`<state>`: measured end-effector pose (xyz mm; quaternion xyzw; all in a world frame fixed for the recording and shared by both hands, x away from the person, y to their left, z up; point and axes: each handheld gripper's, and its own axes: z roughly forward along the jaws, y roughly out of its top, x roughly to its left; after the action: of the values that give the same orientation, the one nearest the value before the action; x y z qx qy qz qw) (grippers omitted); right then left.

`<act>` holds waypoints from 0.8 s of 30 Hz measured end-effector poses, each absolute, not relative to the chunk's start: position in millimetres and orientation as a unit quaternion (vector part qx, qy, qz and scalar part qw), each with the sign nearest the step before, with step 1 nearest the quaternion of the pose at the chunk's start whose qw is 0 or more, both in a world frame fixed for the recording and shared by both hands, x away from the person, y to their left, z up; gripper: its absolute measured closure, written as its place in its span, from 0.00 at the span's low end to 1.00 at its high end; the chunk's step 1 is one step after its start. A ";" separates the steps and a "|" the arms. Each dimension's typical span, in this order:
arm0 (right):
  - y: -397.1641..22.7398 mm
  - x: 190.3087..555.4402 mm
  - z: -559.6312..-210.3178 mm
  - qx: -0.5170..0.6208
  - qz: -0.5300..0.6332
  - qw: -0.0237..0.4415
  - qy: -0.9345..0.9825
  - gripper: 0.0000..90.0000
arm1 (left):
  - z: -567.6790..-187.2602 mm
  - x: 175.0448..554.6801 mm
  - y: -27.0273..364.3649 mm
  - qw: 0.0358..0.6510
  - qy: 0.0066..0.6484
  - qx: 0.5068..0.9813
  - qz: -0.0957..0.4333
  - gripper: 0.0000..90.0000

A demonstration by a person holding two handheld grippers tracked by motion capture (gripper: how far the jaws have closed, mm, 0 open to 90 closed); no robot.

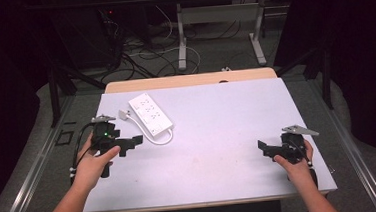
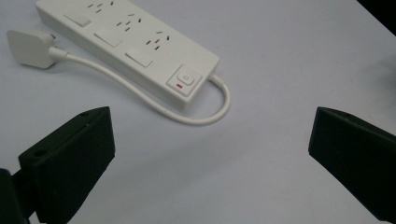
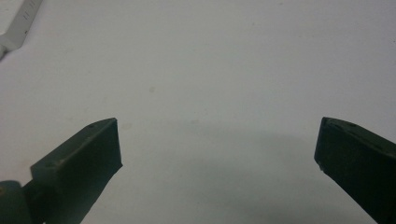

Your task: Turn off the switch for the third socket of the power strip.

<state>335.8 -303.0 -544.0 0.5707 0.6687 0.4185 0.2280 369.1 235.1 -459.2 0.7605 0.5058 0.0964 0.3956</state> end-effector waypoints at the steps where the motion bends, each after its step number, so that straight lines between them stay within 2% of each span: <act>1: -303.0 335.8 -544.0 0.571 0.419 0.228 0.669 0.00 | -461.5 368.1 236.9 0.395 0.507 0.760 0.098 0.01; 14: -302.5 335.7 -544.3 0.572 0.418 0.227 0.669 0.00 | -496.1 358.3 253.8 0.387 0.517 0.755 0.113 0.01; 24: -302.9 335.6 -544.4 0.572 0.418 0.227 0.668 0.00 | -528.2 358.0 260.3 0.399 0.550 0.726 0.110 0.01</act>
<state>335.6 -302.9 -544.4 0.5723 0.6681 0.4181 0.2267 358.0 260.3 -528.2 0.7256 0.5498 0.1103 0.3988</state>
